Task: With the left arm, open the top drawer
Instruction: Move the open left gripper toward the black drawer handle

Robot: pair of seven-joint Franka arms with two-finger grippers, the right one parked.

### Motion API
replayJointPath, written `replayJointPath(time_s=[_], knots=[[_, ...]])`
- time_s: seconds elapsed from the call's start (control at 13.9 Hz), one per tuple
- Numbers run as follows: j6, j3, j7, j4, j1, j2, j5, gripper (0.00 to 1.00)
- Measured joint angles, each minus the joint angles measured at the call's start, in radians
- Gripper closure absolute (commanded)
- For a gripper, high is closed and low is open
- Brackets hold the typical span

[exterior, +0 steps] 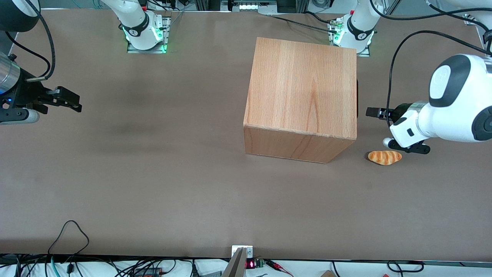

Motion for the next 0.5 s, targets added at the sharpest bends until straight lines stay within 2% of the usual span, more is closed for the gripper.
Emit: replayJointPath(time_s=[0.5], knots=[[-0.094,0.001,0.217,-0.004,0.067,0.04,-0.046,0.0]])
